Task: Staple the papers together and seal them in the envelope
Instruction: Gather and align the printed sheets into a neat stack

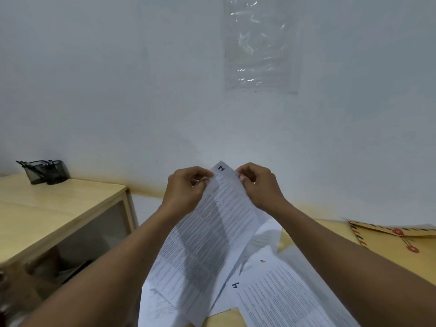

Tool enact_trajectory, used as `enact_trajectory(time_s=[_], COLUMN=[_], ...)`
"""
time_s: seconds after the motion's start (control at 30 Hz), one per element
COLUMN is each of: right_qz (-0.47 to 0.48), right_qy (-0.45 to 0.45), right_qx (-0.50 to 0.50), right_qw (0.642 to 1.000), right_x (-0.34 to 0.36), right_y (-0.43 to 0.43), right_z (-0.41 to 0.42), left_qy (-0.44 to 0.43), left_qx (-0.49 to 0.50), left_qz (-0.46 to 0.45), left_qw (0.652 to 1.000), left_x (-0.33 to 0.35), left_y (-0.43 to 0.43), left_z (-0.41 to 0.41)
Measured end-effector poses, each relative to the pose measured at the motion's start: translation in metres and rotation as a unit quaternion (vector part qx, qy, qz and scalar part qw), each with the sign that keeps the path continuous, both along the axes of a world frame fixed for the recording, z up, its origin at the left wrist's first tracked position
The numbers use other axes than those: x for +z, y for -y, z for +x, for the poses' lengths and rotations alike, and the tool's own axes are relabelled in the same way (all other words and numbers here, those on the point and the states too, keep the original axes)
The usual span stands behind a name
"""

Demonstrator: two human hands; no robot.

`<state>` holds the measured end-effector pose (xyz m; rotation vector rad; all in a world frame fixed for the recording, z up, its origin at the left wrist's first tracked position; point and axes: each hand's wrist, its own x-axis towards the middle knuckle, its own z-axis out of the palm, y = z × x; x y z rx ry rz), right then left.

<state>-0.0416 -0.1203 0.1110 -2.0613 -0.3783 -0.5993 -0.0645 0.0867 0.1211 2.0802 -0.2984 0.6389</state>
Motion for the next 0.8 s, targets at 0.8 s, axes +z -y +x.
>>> enact_trajectory(time_s=[0.8], right_qz=[-0.043], right_qy=[0.117], right_qx=[-0.046], right_qw=[0.991], right_x=[0.092], right_y=[0.064], right_z=[-0.069], left_qy=[-0.006], left_qx=[-0.091], left_qz=[-0.016], left_qw=[0.996], left_x=[0.085], left_y=[0.057], left_z=[-0.056])
